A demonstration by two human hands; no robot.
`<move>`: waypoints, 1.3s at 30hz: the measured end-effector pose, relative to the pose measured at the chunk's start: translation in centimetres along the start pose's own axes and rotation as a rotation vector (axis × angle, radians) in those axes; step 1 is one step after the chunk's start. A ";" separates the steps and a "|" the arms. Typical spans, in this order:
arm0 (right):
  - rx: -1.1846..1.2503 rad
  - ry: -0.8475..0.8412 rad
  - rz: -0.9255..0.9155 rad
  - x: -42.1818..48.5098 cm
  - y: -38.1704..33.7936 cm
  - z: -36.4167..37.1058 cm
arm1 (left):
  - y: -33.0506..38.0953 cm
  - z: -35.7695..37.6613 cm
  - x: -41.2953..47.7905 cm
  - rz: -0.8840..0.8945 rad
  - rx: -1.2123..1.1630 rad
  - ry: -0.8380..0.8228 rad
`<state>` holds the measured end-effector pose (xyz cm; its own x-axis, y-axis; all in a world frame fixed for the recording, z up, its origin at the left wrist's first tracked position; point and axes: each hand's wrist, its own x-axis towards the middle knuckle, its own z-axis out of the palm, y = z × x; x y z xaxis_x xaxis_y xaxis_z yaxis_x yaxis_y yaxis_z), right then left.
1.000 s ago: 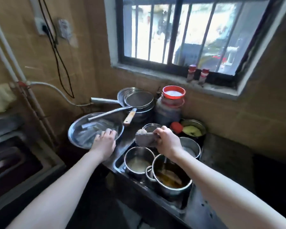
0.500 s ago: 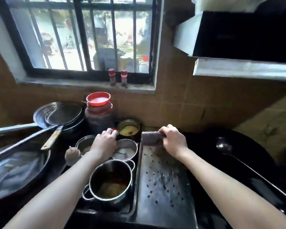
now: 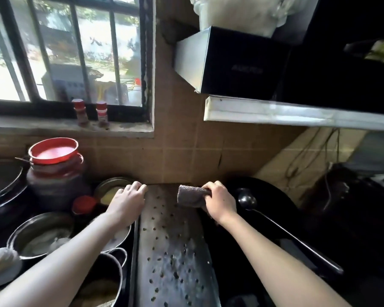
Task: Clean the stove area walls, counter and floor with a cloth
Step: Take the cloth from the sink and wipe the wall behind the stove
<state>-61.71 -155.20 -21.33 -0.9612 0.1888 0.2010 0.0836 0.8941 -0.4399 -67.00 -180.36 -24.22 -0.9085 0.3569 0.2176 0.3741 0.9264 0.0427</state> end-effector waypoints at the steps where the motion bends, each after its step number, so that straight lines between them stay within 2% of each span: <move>1: 0.013 -0.001 0.006 0.2 0.2 0.0 | 0.3 0.2 0.2 0.004 -0.006 -0.003; 11: 0.004 0.000 -0.017 4.6 6.8 -2.4 | 6.4 0.5 3.5 -0.013 0.040 0.065; 16: 0.055 -0.055 -0.055 7.6 11.3 -3.4 | 11.2 1.2 5.6 -0.132 0.031 0.132; 24: 0.040 -0.181 -0.102 12.3 16.1 -6.6 | 18.5 0.2 7.7 -0.337 -0.055 0.147; 29: 0.131 -0.142 -0.015 14.2 17.8 -6.7 | 21.0 -1.2 10.4 -0.295 -0.066 0.214; 33: 0.205 -0.141 0.048 15.3 18.4 -6.4 | 21.6 -0.4 11.4 -0.202 0.083 0.183; 39: 0.360 -0.044 0.060 18.7 19.6 -6.5 | 23.4 1.0 13.1 -0.252 0.009 0.225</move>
<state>-76.37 -131.52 -20.53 -0.9683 0.2122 0.1314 0.0498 0.6800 -0.7315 -70.33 -153.89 -21.31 -0.9079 0.0814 0.4112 0.1401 0.9835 0.1146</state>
